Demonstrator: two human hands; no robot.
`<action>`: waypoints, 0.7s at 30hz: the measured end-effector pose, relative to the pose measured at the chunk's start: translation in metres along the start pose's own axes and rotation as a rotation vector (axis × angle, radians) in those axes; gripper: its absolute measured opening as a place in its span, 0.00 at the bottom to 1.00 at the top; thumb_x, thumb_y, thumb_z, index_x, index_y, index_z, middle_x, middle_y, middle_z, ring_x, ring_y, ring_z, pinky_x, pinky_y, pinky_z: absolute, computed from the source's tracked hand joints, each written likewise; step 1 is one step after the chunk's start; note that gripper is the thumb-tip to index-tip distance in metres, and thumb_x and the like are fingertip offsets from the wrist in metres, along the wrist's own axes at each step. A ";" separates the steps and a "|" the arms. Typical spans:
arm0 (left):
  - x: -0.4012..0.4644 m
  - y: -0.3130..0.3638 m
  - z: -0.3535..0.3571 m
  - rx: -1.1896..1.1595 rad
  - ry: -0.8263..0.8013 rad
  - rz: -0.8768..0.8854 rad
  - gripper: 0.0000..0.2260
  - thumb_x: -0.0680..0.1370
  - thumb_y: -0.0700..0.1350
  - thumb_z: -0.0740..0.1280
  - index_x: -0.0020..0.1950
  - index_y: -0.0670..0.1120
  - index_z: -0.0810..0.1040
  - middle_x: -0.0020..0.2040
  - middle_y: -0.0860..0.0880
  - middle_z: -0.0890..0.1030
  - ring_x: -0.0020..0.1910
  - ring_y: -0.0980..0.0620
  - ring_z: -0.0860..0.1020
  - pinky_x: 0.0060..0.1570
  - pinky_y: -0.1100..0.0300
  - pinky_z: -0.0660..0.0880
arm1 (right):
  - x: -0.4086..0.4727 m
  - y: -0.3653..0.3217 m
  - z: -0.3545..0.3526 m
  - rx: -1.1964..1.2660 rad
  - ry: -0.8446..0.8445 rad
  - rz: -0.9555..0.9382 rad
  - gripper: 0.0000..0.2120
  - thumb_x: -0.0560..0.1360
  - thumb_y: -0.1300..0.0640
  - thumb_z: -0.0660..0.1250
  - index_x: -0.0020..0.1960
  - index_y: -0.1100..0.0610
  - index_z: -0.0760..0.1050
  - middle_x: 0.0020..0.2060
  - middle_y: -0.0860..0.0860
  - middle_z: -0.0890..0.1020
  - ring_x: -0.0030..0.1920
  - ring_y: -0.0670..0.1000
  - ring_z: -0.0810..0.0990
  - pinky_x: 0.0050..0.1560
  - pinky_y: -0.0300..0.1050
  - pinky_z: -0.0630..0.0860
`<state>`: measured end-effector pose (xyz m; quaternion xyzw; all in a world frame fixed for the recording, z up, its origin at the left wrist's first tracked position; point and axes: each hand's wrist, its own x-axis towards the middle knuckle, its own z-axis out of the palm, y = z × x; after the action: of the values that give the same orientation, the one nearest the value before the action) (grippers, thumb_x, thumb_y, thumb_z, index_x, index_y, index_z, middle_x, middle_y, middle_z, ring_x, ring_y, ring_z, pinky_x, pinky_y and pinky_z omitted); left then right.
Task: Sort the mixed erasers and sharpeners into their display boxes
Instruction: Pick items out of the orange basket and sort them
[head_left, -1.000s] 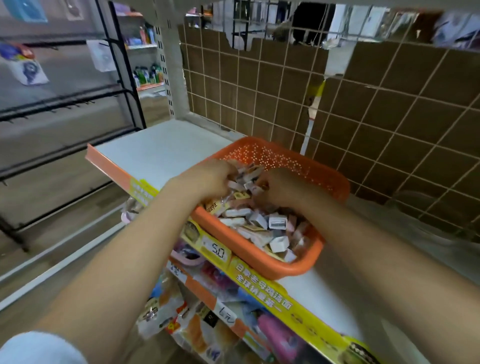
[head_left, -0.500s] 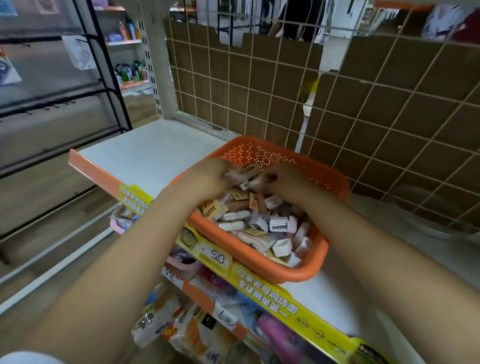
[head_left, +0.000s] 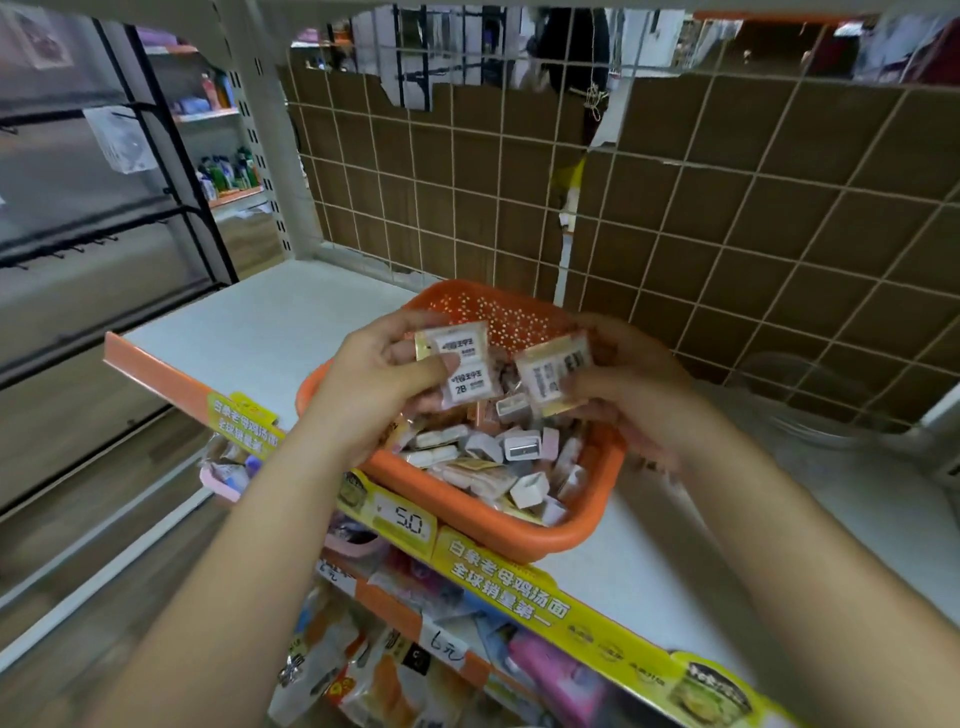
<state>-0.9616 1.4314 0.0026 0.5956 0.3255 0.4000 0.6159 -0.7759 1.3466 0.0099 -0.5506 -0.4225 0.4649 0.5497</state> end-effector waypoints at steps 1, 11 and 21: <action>-0.003 0.001 0.005 -0.014 -0.024 0.001 0.14 0.73 0.30 0.65 0.55 0.43 0.74 0.38 0.48 0.83 0.35 0.54 0.82 0.27 0.66 0.76 | -0.008 -0.002 -0.003 0.059 -0.009 0.011 0.20 0.70 0.76 0.62 0.52 0.54 0.74 0.48 0.54 0.81 0.48 0.53 0.82 0.43 0.45 0.81; -0.024 0.001 0.072 0.064 -0.141 -0.020 0.04 0.74 0.35 0.66 0.45 0.42 0.78 0.34 0.49 0.84 0.32 0.54 0.81 0.30 0.65 0.77 | -0.070 0.001 -0.048 0.001 0.307 -0.059 0.11 0.68 0.71 0.68 0.46 0.58 0.76 0.42 0.53 0.84 0.45 0.54 0.84 0.49 0.49 0.80; -0.048 -0.008 0.164 -0.033 -0.260 0.016 0.09 0.67 0.36 0.68 0.46 0.43 0.79 0.36 0.50 0.84 0.36 0.55 0.81 0.37 0.63 0.78 | -0.143 0.012 -0.115 0.126 0.419 -0.120 0.28 0.57 0.64 0.71 0.56 0.51 0.74 0.44 0.54 0.84 0.46 0.54 0.83 0.47 0.49 0.79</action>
<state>-0.8393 1.3123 0.0037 0.6347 0.2316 0.3296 0.6595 -0.6942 1.1819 0.0007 -0.5736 -0.3013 0.3322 0.6854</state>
